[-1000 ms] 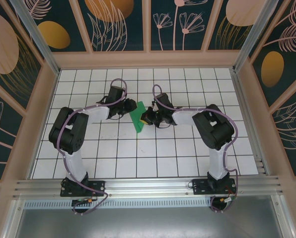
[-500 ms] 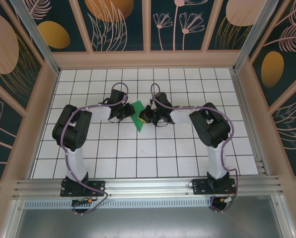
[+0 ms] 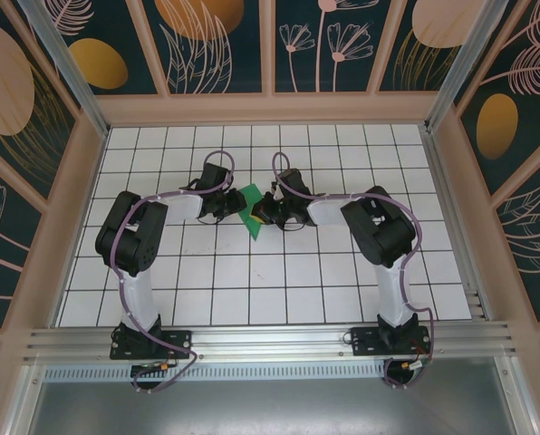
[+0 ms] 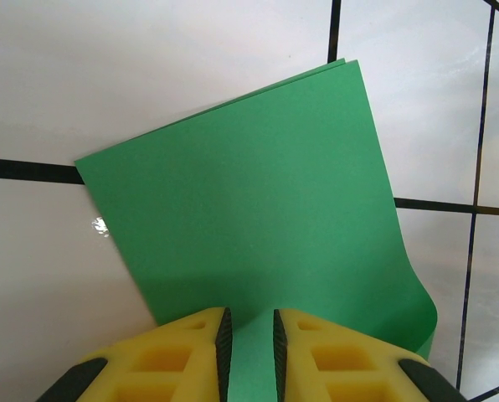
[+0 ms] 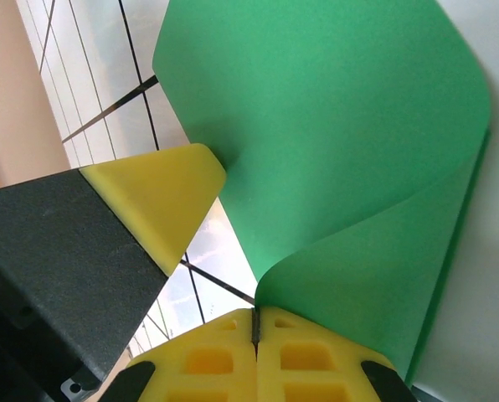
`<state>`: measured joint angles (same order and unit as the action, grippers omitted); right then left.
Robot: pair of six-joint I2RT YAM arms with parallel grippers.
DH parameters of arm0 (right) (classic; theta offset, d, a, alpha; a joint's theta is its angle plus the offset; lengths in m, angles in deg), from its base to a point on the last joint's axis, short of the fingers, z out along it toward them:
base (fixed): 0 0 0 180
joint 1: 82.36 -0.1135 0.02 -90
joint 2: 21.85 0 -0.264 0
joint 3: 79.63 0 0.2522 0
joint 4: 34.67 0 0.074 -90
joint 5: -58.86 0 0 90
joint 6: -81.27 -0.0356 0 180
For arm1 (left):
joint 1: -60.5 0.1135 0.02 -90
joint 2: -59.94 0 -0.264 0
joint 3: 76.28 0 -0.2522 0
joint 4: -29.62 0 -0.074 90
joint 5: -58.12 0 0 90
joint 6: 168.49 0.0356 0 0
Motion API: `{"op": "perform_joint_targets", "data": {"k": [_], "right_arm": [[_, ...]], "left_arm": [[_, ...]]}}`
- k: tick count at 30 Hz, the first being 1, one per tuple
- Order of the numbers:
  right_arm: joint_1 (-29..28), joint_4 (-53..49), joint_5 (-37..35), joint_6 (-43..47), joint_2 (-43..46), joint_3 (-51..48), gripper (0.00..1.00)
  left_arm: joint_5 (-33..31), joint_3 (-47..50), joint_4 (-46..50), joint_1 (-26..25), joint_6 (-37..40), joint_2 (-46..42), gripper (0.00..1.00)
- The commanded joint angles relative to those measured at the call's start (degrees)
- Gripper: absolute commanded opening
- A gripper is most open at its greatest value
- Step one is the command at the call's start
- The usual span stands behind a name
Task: Fold a paper plane with a square sheet of paper (pick it up from the middle)
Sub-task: Third fold the triangle at the center of the table.
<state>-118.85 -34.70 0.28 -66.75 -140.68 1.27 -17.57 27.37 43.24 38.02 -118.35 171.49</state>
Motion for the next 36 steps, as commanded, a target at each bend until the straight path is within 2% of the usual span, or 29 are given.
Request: {"op": "perform_joint_targets", "data": {"k": [1,36], "right_arm": [[-0.26,1.57,0.4,-0.11,-1.34,1.33,0.05],[-0.16,-0.93,0.94,2.87,-4.14,3.17,0.08]], "left_arm": [[0.12,-1.0,1.81,0.33,1.35,1.47,0.23],[1.07,-0.87,1.72,0.33,1.51,1.83,0.23]]}}
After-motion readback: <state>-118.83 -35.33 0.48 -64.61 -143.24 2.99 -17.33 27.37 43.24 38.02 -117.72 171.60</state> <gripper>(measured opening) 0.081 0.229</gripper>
